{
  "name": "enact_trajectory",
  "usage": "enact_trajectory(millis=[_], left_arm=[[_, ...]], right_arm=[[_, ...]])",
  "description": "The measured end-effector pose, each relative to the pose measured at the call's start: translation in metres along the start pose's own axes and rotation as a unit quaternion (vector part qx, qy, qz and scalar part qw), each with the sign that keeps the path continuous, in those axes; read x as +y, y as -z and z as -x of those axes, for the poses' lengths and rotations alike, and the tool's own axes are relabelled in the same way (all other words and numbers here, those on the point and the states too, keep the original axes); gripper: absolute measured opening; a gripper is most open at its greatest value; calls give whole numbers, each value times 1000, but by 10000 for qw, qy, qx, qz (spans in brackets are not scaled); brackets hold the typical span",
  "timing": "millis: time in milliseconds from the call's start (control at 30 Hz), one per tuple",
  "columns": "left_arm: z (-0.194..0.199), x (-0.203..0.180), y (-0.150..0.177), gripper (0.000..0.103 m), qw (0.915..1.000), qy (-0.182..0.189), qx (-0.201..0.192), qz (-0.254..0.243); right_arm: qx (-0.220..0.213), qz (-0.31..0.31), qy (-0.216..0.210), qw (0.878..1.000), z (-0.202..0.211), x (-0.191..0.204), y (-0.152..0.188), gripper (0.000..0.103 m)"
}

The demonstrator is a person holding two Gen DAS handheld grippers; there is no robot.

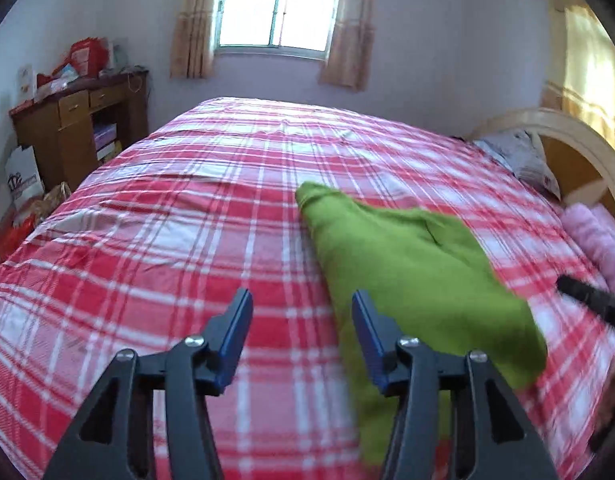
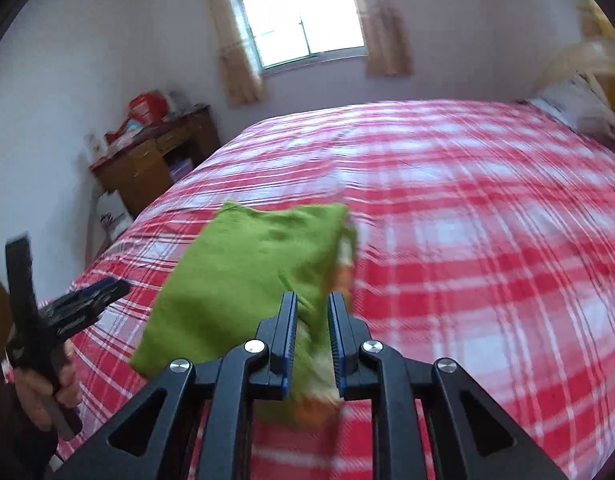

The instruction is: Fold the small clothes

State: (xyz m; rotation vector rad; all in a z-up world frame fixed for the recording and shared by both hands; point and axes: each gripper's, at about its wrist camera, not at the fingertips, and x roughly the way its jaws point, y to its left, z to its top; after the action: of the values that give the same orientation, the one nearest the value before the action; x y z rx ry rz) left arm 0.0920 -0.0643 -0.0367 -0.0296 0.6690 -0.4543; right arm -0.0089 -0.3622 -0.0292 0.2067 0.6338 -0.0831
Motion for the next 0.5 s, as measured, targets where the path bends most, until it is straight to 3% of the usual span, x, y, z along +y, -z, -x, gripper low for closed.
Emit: enact_trajectory(millis=[133, 233, 333, 433, 500], left_arm=[[-23, -20, -4, 53, 9998, -215, 50, -24], [-41, -30, 2, 52, 9990, -389, 220, -37], [-47, -38, 10, 52, 9976, -627, 195, -198], [-50, -45, 9, 52, 9959, -801, 203, -367], [-54, -48, 8, 52, 9949, -869, 225, -449]], right_arm=[[296, 307, 20, 9991, -44, 21, -7, 16], [746, 386, 305, 9960, -82, 20, -1, 16], [793, 124, 359, 9961, -98, 4, 7, 15], [900, -450, 68, 9949, -110, -16, 0, 16], [870, -502, -10, 9949, -116, -20, -2, 16]])
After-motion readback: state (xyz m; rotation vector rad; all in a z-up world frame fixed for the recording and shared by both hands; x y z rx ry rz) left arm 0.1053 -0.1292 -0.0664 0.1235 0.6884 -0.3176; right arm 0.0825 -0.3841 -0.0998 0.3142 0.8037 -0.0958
